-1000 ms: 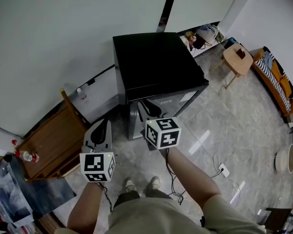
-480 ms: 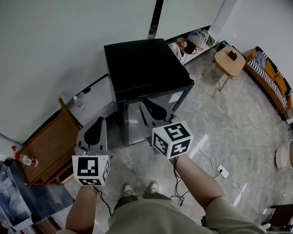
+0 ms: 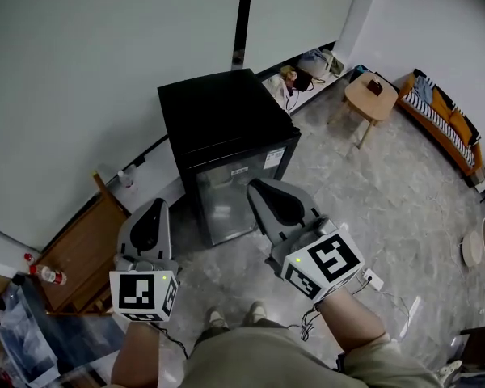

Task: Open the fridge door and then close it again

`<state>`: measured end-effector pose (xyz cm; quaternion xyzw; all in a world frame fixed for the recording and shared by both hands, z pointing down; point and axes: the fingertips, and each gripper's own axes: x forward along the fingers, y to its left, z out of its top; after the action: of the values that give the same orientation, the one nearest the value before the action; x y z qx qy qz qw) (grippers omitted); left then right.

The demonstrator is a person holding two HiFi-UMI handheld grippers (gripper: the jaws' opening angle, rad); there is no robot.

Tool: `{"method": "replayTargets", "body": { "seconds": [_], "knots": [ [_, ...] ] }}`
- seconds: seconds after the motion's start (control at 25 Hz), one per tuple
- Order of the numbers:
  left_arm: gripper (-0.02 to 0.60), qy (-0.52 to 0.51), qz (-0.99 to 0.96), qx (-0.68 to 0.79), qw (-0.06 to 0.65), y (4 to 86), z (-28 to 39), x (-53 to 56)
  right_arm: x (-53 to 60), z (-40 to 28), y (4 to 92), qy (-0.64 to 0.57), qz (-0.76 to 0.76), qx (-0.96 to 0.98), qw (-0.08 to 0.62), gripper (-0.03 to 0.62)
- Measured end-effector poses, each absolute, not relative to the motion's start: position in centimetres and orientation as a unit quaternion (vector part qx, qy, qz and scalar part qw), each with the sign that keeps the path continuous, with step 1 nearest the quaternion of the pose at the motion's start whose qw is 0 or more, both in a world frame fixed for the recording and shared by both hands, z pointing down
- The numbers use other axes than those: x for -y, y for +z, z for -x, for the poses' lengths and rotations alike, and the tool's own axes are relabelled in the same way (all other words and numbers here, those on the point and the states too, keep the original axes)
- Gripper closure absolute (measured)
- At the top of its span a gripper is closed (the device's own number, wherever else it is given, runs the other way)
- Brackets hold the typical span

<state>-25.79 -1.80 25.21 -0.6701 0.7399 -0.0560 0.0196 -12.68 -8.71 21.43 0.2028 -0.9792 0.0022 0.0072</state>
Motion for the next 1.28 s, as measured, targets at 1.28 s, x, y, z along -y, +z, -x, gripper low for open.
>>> {"method": "replayTargets", "body": {
  "seconds": [1.28],
  "knots": [
    [0.571,-0.088,0.69,-0.718,-0.007,29.8,16.7,-3.3,3.9,1.3,27.3,0.026,-0.204,0.977,0.063,0.597]
  ]
}}
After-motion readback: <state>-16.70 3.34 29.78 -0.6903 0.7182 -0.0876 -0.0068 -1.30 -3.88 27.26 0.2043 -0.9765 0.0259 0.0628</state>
